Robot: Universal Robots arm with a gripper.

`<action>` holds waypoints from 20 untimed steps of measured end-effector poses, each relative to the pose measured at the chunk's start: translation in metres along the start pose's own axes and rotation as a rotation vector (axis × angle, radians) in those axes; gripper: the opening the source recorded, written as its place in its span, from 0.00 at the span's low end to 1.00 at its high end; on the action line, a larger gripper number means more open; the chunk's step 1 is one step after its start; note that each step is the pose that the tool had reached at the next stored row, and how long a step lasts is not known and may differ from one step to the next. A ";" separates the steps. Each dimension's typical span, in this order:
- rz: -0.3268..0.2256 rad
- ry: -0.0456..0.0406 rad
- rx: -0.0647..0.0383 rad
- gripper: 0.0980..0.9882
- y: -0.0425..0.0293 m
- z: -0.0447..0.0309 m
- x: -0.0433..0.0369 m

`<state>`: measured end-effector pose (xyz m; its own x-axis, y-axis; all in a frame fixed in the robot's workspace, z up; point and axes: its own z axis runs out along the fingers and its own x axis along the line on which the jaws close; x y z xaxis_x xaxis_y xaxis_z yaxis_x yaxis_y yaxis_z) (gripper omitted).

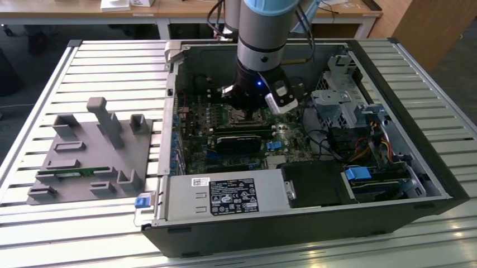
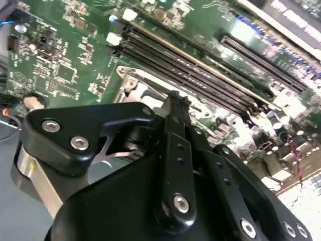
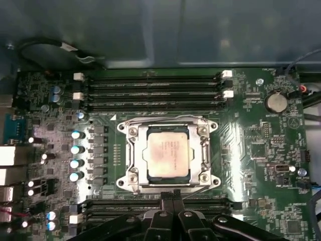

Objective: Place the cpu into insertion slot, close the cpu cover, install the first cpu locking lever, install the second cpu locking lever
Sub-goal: 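Install the second cpu locking lever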

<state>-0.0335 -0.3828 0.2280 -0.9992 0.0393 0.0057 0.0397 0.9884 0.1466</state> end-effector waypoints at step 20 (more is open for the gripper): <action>0.000 0.0032 -0.034 0.01 -0.0149 0.0110 0.0158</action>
<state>-0.0499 -0.3952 0.2150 -0.9992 0.0384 0.0089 0.0393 0.9829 0.1798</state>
